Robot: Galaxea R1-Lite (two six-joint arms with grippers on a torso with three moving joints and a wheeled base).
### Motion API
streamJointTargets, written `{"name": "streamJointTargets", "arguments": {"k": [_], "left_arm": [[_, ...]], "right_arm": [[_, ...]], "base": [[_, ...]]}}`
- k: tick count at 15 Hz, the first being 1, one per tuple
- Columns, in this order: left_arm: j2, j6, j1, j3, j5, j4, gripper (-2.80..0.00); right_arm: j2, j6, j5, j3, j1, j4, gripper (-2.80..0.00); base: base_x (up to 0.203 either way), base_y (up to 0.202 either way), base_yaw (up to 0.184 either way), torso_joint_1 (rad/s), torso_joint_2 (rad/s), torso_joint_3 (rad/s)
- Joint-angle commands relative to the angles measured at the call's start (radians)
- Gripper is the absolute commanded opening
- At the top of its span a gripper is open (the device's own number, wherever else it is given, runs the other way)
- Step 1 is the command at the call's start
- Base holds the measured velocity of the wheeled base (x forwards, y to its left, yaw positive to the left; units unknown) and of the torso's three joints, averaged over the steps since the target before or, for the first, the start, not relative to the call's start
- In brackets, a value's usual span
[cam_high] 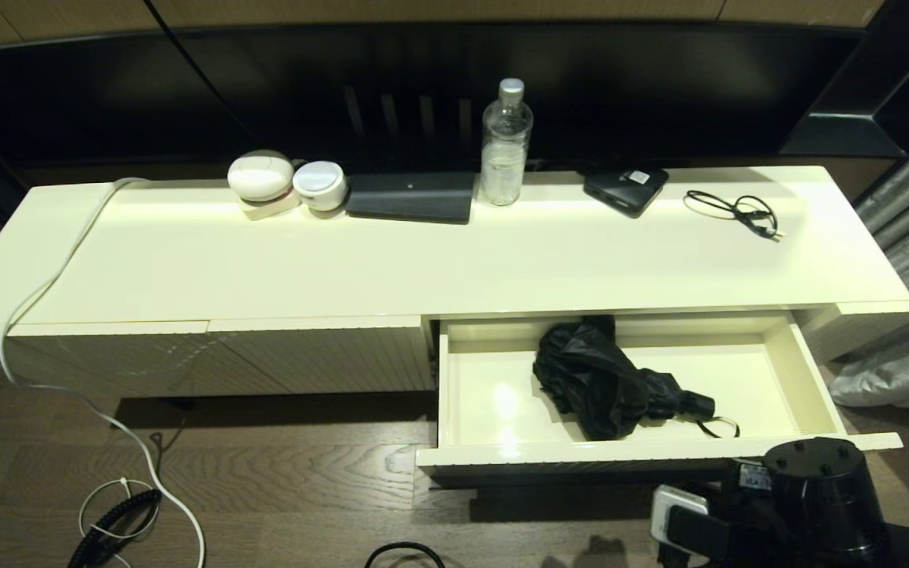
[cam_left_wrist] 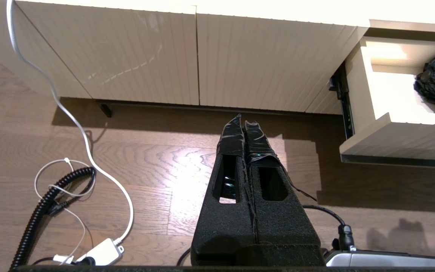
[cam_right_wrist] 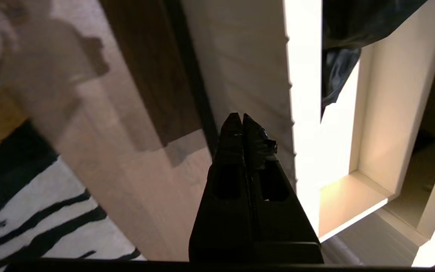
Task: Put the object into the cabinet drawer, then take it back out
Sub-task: Close the drawer
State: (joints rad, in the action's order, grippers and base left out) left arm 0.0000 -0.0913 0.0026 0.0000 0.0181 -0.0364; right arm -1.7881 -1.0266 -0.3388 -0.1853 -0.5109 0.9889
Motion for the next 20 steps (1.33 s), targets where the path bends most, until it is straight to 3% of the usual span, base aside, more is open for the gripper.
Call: {"name": "streamJointTargets", "arguments": {"k": [1,9,20], "left_arm": [[-0.002,-0.001,0.0,0.0,0.0,0.0,-2.8],[-0.002,-0.001,0.0,0.0,0.0,0.0,-2.8],[-0.002,-0.001,0.0,0.0,0.0,0.0,-2.8]], "right_arm": [[-0.082,-0.006,-0.015,-0.003,0.0,0.071,-2.8],[-0.247,-0.006,-0.049,-0.03,0.006,0.346,-2.8],[-0.268,-0.006,-0.055,-0.188,0.035,0.368,-2.8]], "base": [[0.0,0.0,0.0,0.0,0.0,0.0],[0.0,0.0,0.0,0.0,0.0,0.0],[0.0,0.0,0.0,0.0,0.0,0.0]]}}
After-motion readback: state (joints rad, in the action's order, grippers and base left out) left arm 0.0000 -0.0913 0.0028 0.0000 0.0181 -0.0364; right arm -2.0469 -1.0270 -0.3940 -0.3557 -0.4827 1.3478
